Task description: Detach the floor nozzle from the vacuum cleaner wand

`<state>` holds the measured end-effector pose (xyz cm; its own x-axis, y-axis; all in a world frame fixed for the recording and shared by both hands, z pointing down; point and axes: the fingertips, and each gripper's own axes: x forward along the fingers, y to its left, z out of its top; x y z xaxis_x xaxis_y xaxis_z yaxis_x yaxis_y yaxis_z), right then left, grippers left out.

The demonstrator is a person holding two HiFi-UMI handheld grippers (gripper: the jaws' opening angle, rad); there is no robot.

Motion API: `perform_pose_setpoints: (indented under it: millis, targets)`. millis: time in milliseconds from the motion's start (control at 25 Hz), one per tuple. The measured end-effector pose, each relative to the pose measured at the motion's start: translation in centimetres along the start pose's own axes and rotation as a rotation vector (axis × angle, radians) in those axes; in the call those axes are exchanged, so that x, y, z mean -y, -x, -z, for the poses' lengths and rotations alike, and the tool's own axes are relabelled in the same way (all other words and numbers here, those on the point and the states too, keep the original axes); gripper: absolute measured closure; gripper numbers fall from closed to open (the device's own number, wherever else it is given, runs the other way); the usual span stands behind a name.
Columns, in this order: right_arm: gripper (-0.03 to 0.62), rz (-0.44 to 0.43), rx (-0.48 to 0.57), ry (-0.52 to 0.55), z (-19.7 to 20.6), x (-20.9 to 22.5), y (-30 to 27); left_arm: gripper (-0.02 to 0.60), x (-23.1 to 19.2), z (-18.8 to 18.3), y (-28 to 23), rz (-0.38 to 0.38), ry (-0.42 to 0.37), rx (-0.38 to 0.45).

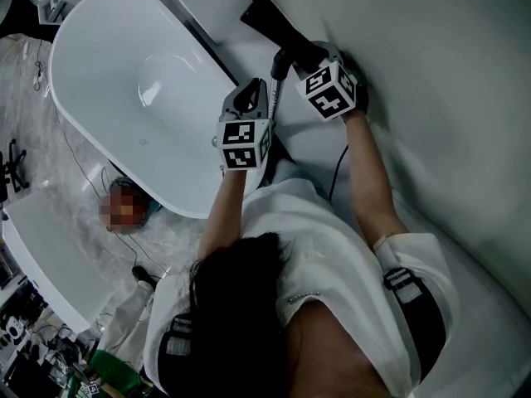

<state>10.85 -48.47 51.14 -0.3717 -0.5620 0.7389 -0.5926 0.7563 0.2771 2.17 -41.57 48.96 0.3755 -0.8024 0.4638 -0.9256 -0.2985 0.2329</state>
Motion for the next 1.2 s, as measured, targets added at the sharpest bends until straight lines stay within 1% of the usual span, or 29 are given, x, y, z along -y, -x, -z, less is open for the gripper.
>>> perform_pose_setpoints:
  millis: [160,320,600,800,920,1040,1200]
  targets:
    - [0.393,0.0,0.0,-0.001,0.2,0.0,-0.4,0.57,0.1,0.9,-0.8,0.032,-0.003,-0.025]
    - [0.395,0.001,0.004,0.002,0.2,0.0,-0.3,0.496,0.3,1.4,-1.6,0.065,0.037,-0.041]
    - [0.395,-0.009,0.006,0.002,0.2,-0.1,-0.5,0.411,1.0,3.0,-2.8,0.15,0.019,-0.101]
    - [0.395,-0.013,0.003,0.003,0.0,0.3,-0.4,0.387,0.8,4.2,-3.8,0.168,-0.043,-0.137]
    - [0.395,-0.012,0.006,0.004,-0.3,0.5,-0.4,0.377,1.1,4.5,-4.5,0.19,-0.034,-0.153]
    - [0.395,-0.013,0.012,0.004,-0.3,0.3,-0.4,0.377,1.1,5.0,-5.5,0.18,-0.048,-0.158]
    - [0.395,-0.013,0.012,0.002,-0.2,0.3,-0.3,0.377,1.6,4.9,-6.3,0.197,-0.033,-0.157]
